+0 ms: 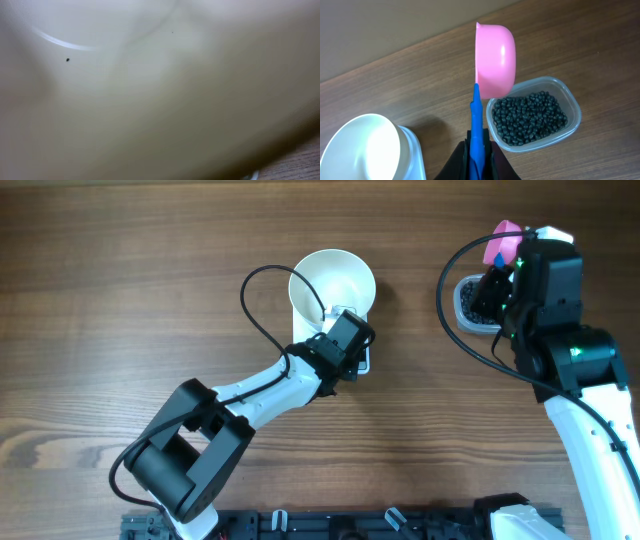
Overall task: Scoop item into bowl and weigh 150g on scale
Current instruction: 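Press the scale's tare button with the left gripper, then retract the left gripper from the scale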
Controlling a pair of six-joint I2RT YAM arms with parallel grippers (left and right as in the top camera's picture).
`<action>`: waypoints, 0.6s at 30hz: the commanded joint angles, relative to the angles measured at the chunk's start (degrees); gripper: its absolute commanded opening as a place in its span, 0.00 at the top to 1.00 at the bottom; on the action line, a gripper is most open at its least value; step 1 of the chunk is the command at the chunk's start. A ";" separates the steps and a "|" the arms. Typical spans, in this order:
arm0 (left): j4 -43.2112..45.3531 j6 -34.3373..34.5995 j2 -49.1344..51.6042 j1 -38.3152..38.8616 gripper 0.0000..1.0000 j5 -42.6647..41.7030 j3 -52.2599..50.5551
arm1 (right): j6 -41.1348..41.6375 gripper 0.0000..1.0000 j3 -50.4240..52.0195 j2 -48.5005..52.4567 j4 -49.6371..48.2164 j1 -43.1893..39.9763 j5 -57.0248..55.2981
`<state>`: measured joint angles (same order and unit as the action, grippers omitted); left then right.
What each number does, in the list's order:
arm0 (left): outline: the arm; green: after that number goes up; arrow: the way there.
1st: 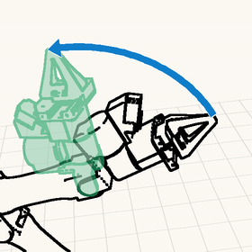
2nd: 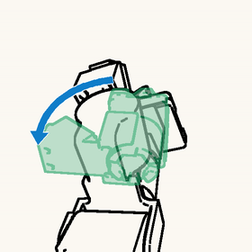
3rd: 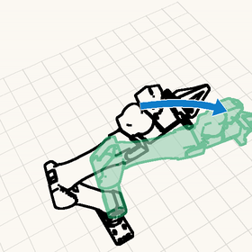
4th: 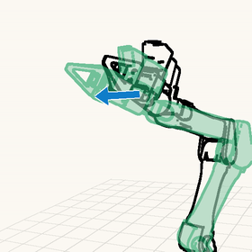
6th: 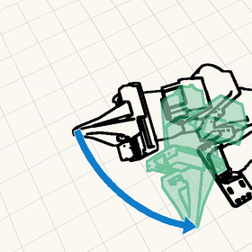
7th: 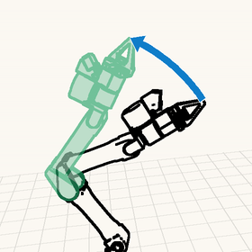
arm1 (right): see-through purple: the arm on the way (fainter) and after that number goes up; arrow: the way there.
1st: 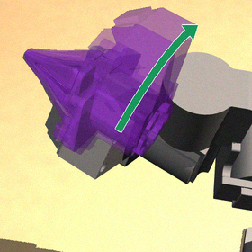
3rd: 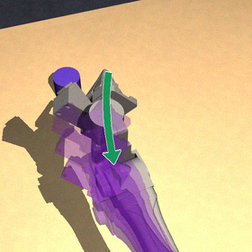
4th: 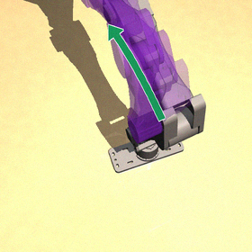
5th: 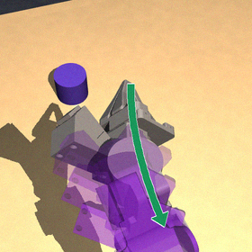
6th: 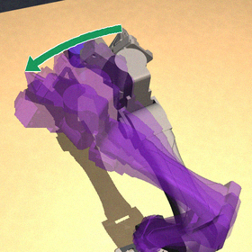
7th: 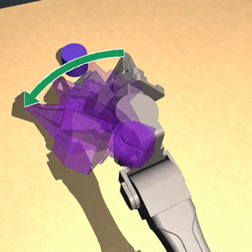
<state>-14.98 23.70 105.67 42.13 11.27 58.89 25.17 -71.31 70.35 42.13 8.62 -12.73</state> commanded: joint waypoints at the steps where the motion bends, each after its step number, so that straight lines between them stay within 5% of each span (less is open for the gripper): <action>1: -1.84 0.52 2.62 0.04 0.96 0.74 -1.46 | -1.14 0.96 -0.96 0.17 -0.11 -0.24 -1.40; 18: -11.47 0.52 -29.51 -0.48 0.91 -10.78 -1.46 | -1.22 0.96 -0.96 0.17 -0.07 -0.66 -1.40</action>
<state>-23.64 23.88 84.40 42.26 3.46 57.69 25.17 -71.31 70.35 42.13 8.58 -12.75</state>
